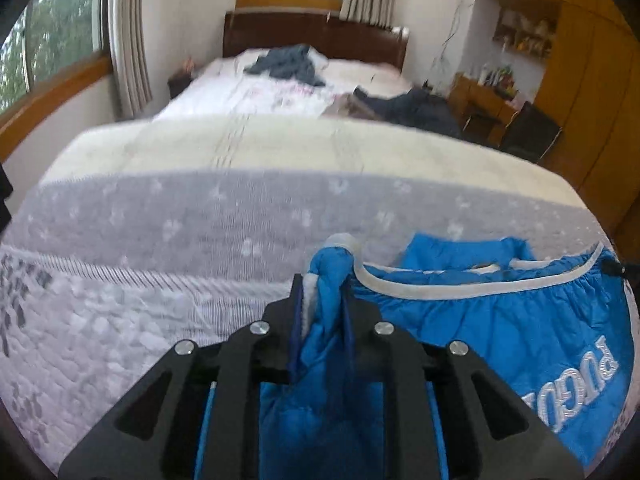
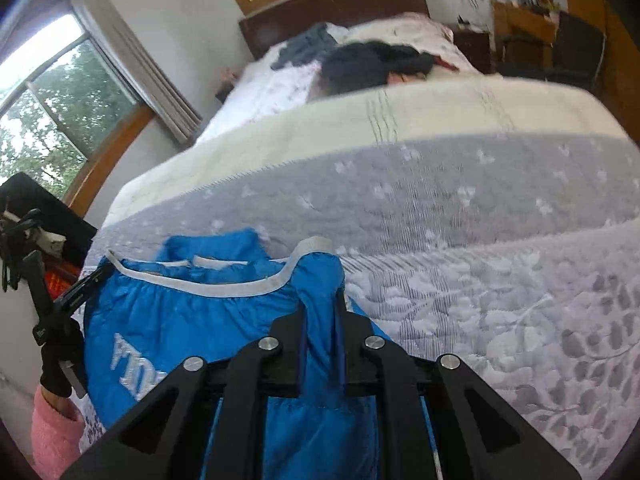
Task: Fold large clothes
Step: 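Carry the hem band over the body toward the collar with both tools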
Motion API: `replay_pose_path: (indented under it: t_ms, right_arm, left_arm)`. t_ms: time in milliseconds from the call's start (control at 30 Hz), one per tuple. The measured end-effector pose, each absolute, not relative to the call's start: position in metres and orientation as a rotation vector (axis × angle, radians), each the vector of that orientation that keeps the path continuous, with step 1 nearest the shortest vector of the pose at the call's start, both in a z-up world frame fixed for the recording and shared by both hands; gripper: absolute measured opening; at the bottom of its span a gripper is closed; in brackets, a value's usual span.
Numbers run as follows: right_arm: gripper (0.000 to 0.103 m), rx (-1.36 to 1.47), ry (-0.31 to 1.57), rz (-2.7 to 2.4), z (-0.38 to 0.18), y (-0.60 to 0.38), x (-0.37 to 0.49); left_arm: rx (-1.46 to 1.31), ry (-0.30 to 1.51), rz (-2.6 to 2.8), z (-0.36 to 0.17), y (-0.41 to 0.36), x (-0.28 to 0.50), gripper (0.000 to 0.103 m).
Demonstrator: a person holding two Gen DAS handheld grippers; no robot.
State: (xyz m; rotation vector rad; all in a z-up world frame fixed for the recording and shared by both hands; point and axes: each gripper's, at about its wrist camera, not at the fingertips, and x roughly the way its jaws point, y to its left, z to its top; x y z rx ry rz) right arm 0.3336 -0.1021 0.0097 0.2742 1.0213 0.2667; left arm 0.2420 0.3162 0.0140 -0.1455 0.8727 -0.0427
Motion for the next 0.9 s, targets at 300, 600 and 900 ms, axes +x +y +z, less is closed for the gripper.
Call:
replay_pose_path:
  t_ms: [300, 600, 900]
  right_arm:
    - [0.023, 0.252, 1.074, 0.205, -0.021, -0.101, 0.335]
    - [0.041, 0.241, 1.011, 0.293, 0.017, -0.129, 0.25]
    - [0.047, 0.32, 1.065, 0.403, -0.015, -0.134, 0.168]
  left_arm:
    - [-0.192, 0.953, -0.017, -0.001, 0.331, 0.242, 0.039]
    - [-0.241, 0.907, -0.101, 0.023, 0.367, 0.134, 0.059]
    - [-0.338, 0.905, -0.163, -0.005, 0.369, 0.045, 0.06]
